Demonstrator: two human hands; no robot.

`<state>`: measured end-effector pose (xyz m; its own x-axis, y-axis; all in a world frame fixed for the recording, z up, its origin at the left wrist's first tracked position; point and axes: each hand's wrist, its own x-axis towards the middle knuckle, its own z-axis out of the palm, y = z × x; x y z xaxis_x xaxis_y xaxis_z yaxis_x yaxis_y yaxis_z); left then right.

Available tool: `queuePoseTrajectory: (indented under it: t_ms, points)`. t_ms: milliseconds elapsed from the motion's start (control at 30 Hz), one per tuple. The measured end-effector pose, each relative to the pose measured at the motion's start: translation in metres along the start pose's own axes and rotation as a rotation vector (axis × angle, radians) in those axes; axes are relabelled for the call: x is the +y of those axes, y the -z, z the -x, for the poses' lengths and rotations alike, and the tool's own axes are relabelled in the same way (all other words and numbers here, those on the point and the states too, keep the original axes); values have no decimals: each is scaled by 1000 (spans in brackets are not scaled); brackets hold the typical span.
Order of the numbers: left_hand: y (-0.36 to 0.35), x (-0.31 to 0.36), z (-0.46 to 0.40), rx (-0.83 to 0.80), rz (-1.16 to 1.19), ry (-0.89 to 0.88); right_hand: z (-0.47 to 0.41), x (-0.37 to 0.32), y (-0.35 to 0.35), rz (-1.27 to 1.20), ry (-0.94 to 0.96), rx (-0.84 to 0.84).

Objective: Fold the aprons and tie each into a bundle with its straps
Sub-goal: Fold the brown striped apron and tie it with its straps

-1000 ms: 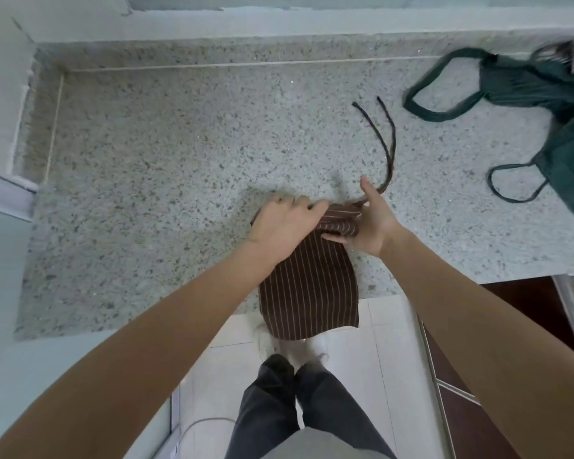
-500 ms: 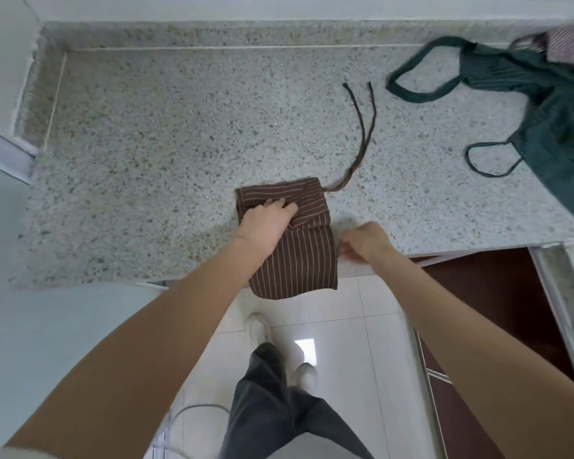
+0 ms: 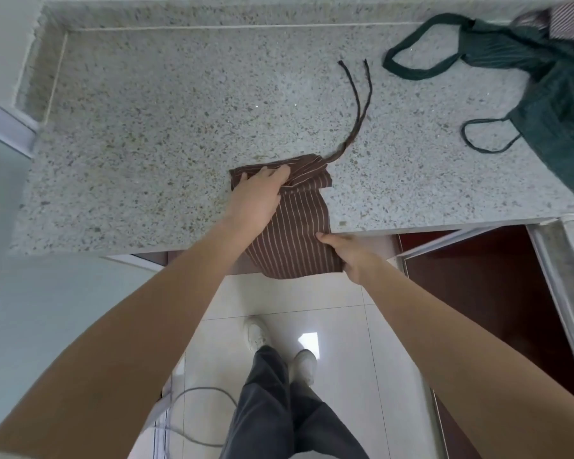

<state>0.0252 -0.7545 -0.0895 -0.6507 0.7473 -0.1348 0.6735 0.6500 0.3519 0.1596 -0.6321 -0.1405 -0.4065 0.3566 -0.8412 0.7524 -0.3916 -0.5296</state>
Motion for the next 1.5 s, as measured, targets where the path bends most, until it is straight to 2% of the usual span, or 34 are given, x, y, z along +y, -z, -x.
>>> queuePoseTrajectory:
  t_ms: [67,167,467,600,700,833,867,1033,1067,1133,1200,1233,1267,1300,1433,1500]
  points:
    - [0,8,16,77,-83,-27,3,1,1,-45,10,46]
    - [-6,20,42,24,-153,-79,8,3,-1,-125,32,48]
    - [-31,28,68,-234,97,-92,31,0,-1,-294,58,-80]
    - [-33,21,64,-254,191,-69,42,-11,12,-453,-35,-252]
    - [-27,19,64,-211,288,-97,49,-16,12,-404,7,-286]
    - [-20,15,68,15,392,-65,45,-21,6,-427,43,-268]
    - [-19,15,69,24,386,-68,47,-25,4,-430,68,-263]
    - [-10,10,72,-206,331,-90,53,-37,-5,-412,146,-289]
    - [-9,10,72,-179,376,-63,51,-37,-5,-386,151,-259]
    - [-9,7,69,40,459,132,50,-38,-5,-371,145,-187]
    - [-8,3,60,222,637,566,50,-40,-3,-383,138,-150]
    - [-7,-1,55,221,772,786,49,-41,-2,-380,133,-145]
    - [-5,-2,50,166,911,931,47,-41,0,-368,132,-144]
    - [-4,-2,47,88,1037,994,47,-41,1,-354,129,-145]
    - [8,0,39,-102,1458,992,49,-41,6,-291,131,-155]
    - [11,-5,35,-148,1545,946,51,-43,8,-234,159,-153]
